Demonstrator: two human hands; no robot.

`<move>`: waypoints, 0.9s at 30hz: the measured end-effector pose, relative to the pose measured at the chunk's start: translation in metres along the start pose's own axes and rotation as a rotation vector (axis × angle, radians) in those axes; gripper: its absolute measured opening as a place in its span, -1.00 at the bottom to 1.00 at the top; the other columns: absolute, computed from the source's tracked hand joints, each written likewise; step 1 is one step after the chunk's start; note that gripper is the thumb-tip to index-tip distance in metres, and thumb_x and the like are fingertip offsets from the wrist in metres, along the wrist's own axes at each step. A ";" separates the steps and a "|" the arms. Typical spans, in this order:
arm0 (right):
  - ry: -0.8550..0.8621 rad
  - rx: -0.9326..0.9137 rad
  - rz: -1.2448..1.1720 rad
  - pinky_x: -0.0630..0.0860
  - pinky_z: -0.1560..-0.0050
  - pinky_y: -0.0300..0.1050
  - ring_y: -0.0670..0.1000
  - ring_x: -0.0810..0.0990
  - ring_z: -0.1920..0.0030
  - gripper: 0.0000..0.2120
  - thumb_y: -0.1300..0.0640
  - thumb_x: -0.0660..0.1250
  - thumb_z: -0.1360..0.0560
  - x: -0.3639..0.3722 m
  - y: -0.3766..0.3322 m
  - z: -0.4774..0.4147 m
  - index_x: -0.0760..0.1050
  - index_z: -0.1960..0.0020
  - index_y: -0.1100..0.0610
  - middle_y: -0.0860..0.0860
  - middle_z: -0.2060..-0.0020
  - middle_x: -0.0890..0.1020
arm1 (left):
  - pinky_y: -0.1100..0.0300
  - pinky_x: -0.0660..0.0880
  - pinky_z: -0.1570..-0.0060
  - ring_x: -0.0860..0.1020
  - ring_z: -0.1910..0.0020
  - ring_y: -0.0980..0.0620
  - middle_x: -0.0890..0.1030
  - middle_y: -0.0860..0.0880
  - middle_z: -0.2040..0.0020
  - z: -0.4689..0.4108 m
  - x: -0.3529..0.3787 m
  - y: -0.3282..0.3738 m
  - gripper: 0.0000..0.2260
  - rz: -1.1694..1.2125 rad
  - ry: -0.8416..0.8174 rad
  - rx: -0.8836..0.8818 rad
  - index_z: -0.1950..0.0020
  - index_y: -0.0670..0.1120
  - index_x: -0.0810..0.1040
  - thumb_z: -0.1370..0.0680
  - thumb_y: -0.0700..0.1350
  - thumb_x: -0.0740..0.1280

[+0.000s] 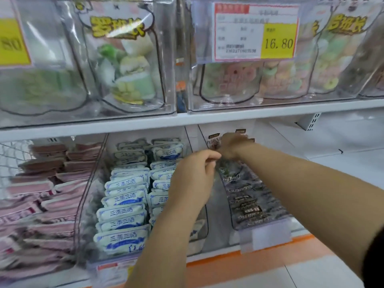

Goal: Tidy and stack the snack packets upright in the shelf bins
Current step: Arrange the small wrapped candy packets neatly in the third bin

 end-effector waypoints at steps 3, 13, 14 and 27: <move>-0.057 0.031 -0.001 0.49 0.10 -0.08 0.13 0.56 0.13 -0.72 0.01 0.29 -0.50 0.000 -0.007 -0.005 0.49 0.03 0.24 0.15 0.12 0.55 | 0.48 0.39 0.07 0.50 0.02 0.30 0.60 0.17 -0.08 -0.002 -0.002 -0.004 -0.77 0.062 -0.002 0.016 -0.17 0.06 0.58 -0.59 -0.17 0.24; -0.092 0.038 -0.051 0.55 0.25 -0.12 0.08 0.59 0.20 -0.63 0.12 0.35 -0.47 -0.002 -0.014 -0.002 0.46 -0.21 0.26 0.17 -0.03 0.60 | 0.57 0.35 0.09 0.46 0.09 0.38 0.60 0.18 -0.06 -0.004 -0.006 -0.007 -0.76 0.115 -0.048 0.060 -0.19 0.05 0.57 -0.59 -0.17 0.24; -0.060 0.030 -0.094 0.59 0.25 -0.11 0.05 0.60 0.26 -0.59 0.09 0.38 -0.44 -0.005 -0.011 -0.001 0.46 -0.24 0.21 0.12 0.05 0.60 | 0.58 0.35 0.09 0.46 0.09 0.38 0.59 0.19 -0.05 -0.005 -0.006 -0.008 -0.76 0.118 -0.051 0.058 -0.19 0.05 0.56 -0.59 -0.17 0.24; 0.130 -0.466 0.332 0.39 0.10 -0.11 0.10 0.50 -0.07 -0.39 -0.03 0.39 -0.45 -0.016 0.035 0.023 0.22 -0.40 0.04 0.07 -0.17 0.49 | 0.63 0.34 0.15 0.42 0.10 0.48 0.57 0.21 -0.02 -0.005 -0.004 -0.006 -0.76 0.119 -0.054 0.054 -0.19 0.06 0.56 -0.59 -0.17 0.23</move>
Point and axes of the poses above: each hand's wrist, its own z-axis away from the middle knuckle, its own x-axis out of the palm, y = z × x, the point moved 3 cm from there along -z, towards the middle knuckle
